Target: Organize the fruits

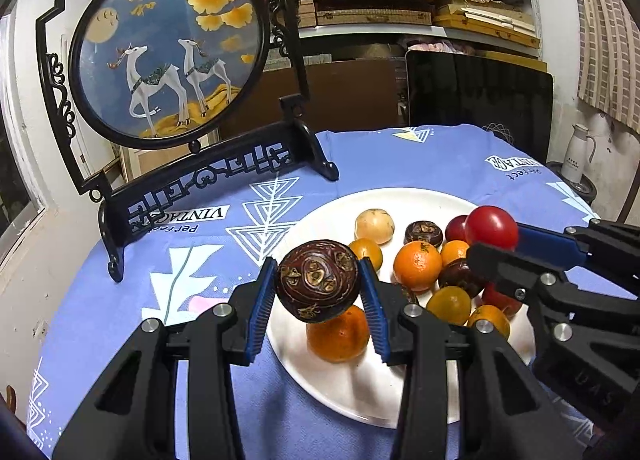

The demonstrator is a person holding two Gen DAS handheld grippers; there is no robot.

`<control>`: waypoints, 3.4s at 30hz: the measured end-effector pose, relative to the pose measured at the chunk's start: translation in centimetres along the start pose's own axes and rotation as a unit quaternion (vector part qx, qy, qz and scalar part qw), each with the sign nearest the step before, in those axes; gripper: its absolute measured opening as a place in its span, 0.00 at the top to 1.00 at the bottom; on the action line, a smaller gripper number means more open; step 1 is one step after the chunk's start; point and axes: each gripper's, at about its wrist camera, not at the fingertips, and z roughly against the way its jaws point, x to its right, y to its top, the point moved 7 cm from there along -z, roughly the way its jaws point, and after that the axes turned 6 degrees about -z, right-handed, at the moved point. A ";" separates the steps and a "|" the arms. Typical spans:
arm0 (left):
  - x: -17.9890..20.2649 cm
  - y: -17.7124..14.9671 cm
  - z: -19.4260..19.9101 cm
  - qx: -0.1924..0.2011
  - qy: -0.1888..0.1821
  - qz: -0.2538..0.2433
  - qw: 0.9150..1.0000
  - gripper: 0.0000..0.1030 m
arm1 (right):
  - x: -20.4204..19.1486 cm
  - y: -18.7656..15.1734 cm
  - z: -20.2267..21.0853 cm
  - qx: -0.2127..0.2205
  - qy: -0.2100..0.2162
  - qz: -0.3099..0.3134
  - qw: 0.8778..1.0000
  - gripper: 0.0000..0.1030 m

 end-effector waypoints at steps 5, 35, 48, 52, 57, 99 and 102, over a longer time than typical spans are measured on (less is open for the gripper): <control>0.0 -0.1 -0.3 -0.002 0.003 0.000 1.000 0.60 | 0.0 0.0 -0.1 0.001 -0.003 0.000 1.000 0.73; 0.0 -0.3 -0.7 -0.005 0.002 -0.001 1.000 0.60 | 0.1 -0.1 -0.2 0.001 -0.007 0.001 1.000 0.73; 0.3 0.1 -1.3 -0.005 0.001 0.007 1.000 0.60 | 0.5 0.0 -0.5 0.006 -0.016 -0.008 1.000 0.73; 0.1 0.0 -1.4 -0.008 0.004 0.008 1.000 0.60 | 0.6 0.1 -0.4 0.010 -0.017 -0.009 1.000 0.72; 0.0 -0.3 -1.8 -0.015 0.019 0.001 1.000 0.60 | 1.2 0.3 -0.3 0.022 -0.031 -0.013 0.999 0.72; -3.3 -2.1 6.3 0.052 0.005 0.050 0.997 0.05 | 0.0 -5.6 7.6 0.092 -0.040 0.032 0.994 0.16; -3.1 -2.1 6.3 0.050 -0.005 0.053 0.997 0.05 | -0.2 -5.7 7.5 0.091 -0.043 0.039 0.994 0.16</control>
